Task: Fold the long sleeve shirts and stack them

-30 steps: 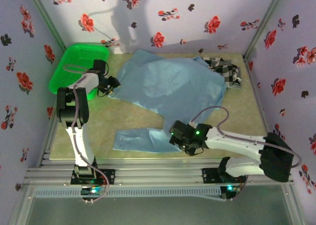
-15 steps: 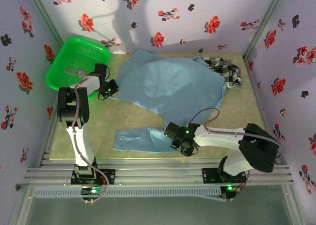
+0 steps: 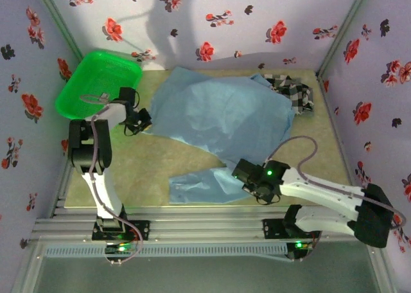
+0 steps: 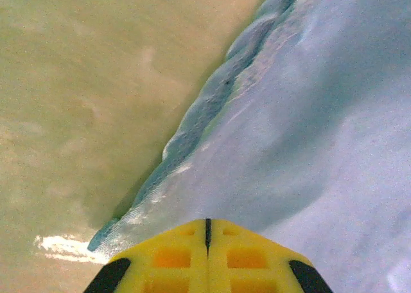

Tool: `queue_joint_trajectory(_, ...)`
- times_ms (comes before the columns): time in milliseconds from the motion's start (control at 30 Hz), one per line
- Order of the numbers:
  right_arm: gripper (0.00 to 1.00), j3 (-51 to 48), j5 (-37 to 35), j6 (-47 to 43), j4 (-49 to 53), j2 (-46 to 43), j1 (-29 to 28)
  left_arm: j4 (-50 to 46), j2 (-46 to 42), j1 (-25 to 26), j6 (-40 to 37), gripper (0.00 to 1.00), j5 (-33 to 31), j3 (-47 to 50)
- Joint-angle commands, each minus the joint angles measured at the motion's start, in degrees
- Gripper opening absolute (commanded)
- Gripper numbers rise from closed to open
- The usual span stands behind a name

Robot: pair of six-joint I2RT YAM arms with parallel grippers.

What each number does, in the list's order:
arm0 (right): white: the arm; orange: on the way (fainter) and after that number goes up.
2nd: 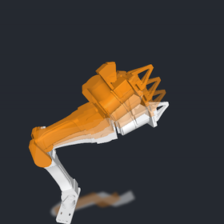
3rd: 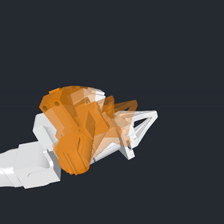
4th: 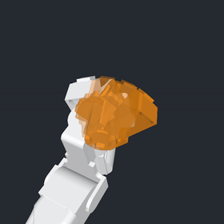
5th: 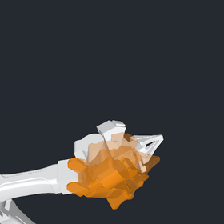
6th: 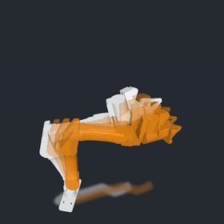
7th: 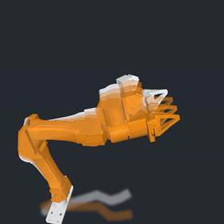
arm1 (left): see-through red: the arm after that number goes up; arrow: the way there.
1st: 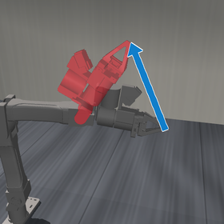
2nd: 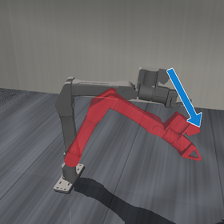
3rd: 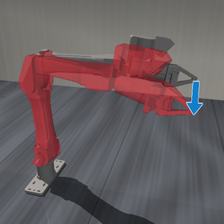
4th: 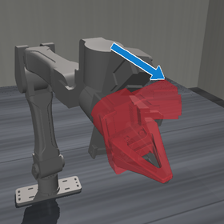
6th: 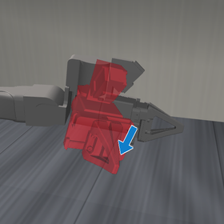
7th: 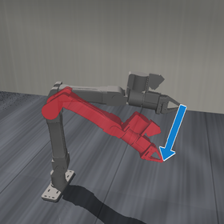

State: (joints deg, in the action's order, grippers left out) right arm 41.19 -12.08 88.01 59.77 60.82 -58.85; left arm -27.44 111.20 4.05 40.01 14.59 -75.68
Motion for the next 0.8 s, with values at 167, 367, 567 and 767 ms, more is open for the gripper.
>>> queue_joint_trajectory(167,0.00,5.1,-5.2,-2.8,27.7,-6.5,0.4,-1.1,-7.5,-0.4,4.0,0.14,5.1,-1.1)
queue_joint_trajectory(367,0.04,4.4,-4.2,-4.8,29.4,-6.5,0.4,-5.1,-13.6,-0.3,4.2,0.49,7.8,-0.8)
queue_joint_trajectory(567,0.06,5.3,-5.6,-4.6,28.1,-5.6,0.5,-16.7,-22.1,1.1,-3.0,0.74,7.3,3.5)
queue_joint_trajectory(767,0.08,2.3,-3.0,-4.4,23.6,-6.4,0.4,-24.6,-29.9,1.7,-9.3,0.83,3.6,16.4)
